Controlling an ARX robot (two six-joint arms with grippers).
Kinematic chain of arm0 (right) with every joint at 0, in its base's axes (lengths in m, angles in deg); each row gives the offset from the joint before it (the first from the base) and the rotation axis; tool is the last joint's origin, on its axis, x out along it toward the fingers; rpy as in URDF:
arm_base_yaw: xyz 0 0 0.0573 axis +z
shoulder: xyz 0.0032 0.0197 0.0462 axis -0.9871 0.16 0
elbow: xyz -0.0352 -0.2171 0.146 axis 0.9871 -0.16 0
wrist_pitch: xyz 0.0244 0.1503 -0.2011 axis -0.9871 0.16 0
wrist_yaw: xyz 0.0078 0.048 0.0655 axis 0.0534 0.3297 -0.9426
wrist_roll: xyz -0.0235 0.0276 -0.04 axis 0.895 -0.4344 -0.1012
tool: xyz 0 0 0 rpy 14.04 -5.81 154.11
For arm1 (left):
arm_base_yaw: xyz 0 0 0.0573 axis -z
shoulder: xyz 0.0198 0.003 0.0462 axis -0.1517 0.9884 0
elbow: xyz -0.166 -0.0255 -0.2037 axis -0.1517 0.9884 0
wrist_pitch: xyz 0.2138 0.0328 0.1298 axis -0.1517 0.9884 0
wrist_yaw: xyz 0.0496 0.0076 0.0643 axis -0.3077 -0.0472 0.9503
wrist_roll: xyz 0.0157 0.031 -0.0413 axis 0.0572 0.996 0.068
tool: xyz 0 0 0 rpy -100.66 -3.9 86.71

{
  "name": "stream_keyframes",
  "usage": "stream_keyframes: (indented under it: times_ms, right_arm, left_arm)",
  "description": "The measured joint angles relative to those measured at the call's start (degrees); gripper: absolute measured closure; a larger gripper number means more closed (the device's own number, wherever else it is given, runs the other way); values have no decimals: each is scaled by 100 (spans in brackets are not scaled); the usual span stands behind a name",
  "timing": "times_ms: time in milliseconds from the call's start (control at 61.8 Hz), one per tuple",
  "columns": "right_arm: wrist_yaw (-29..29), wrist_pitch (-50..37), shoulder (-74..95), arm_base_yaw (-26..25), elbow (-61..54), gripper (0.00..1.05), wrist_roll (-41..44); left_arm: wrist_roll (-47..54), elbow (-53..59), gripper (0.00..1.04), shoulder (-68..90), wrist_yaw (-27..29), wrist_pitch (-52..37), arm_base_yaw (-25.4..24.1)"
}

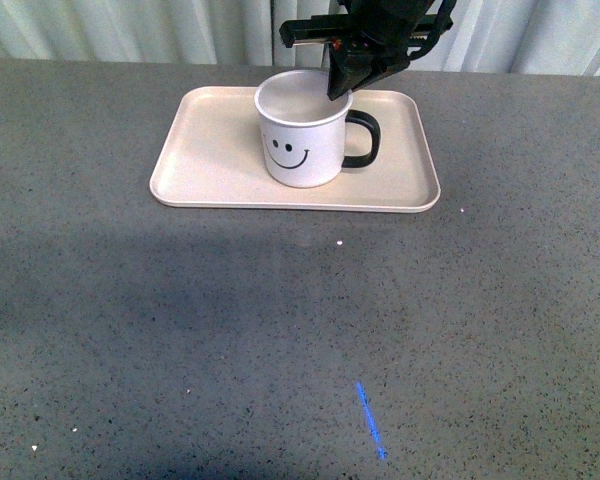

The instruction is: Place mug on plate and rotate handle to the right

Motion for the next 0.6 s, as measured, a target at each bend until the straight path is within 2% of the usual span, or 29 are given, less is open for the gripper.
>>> stream_keyframes:
  times_ms: [146,356,599]
  right_arm:
    - [-44,243,146,-9,474,103,254]
    - [-951,859,313,-142,1300,103,1362]
    - [-1266,1248,579,-343,1674,103,2347]
  left_arm:
    - [0,0,9,0,0,0,0]
    - [0,0,9,0,0,0,0]
    - [0,0,9,0,0,0,0]
